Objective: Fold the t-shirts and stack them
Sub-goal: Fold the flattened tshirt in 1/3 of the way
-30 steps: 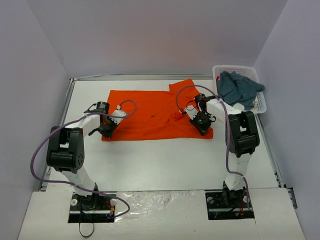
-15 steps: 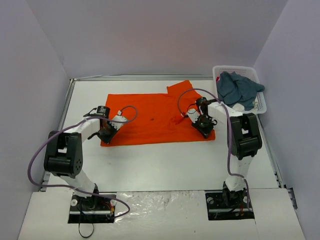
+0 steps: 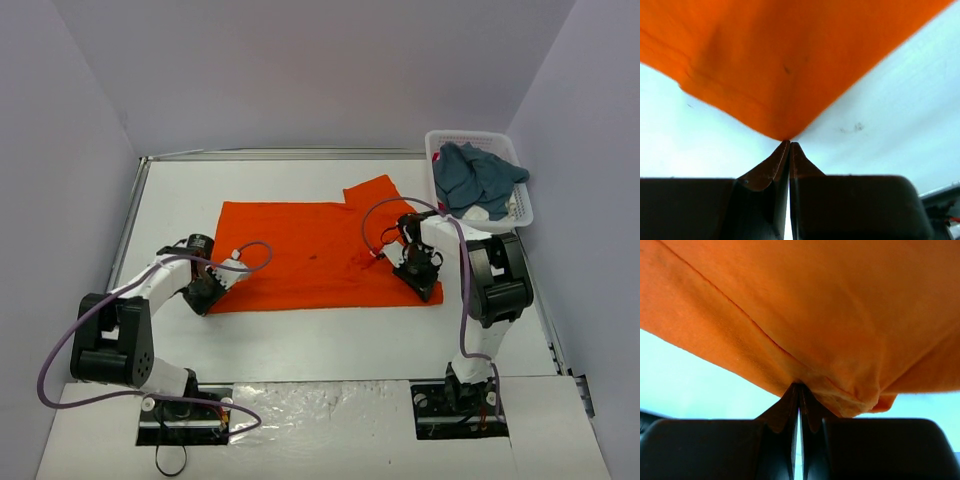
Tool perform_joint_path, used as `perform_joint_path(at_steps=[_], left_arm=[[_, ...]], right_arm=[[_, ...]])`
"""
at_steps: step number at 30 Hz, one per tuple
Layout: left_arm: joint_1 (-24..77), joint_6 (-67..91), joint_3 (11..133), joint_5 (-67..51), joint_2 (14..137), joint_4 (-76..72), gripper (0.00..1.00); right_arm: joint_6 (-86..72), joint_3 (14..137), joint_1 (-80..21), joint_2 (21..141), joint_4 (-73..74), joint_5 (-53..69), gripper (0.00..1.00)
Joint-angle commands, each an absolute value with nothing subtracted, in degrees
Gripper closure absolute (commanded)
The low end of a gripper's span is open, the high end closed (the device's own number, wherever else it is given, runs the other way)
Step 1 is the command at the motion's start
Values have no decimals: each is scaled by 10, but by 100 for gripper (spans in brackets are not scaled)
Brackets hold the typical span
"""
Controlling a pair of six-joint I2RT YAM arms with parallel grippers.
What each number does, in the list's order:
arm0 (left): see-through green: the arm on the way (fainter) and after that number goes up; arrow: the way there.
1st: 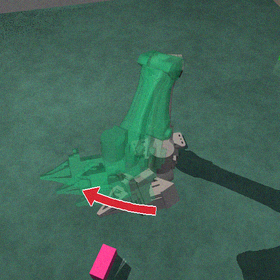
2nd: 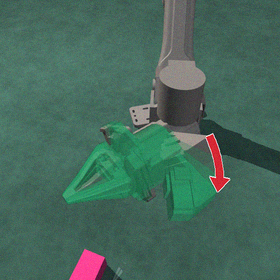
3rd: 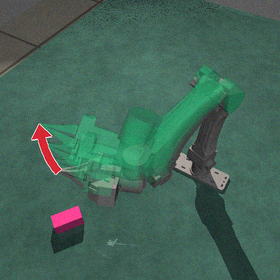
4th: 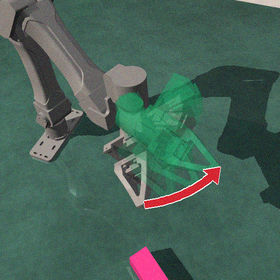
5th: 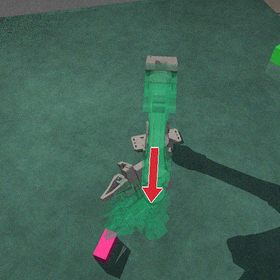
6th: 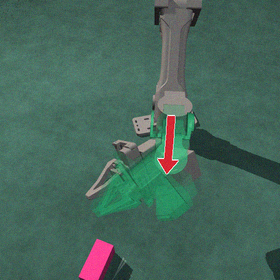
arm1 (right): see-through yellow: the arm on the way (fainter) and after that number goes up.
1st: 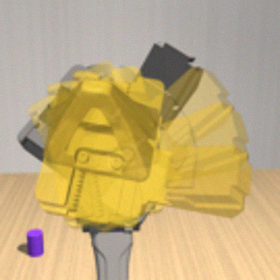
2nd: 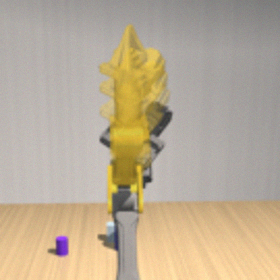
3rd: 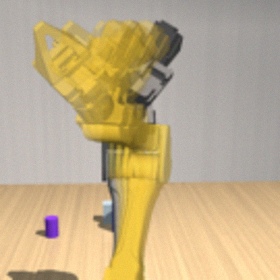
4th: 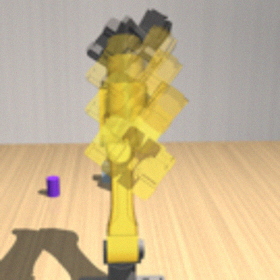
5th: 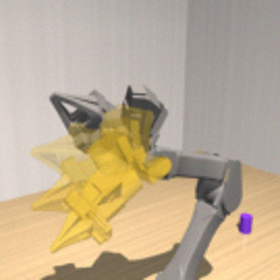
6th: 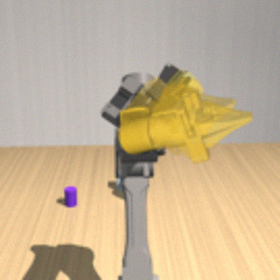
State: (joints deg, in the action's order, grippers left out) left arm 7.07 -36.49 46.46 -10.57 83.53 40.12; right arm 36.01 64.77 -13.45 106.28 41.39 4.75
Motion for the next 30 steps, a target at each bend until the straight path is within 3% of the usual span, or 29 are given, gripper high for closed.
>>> perform_joint_path(at_steps=[1,12,20,26,30], left_arm=[[71,-396,456,-100,800,459,98],[71,-428,503,-159,730,576,98],[57,-423,602,-142,703,613,97],[13,-326,664,-165,705,491,80],[-10,-242,708,-185,751,385,69]], right_arm=[[365,615,-135,1057,512,87,100],[388,628,-143,1047,573,129,94],[403,768,-142,1032,658,103,89],[397,921,-142,1023,665,101,82],[310,985,-138,1047,509,62,78]])
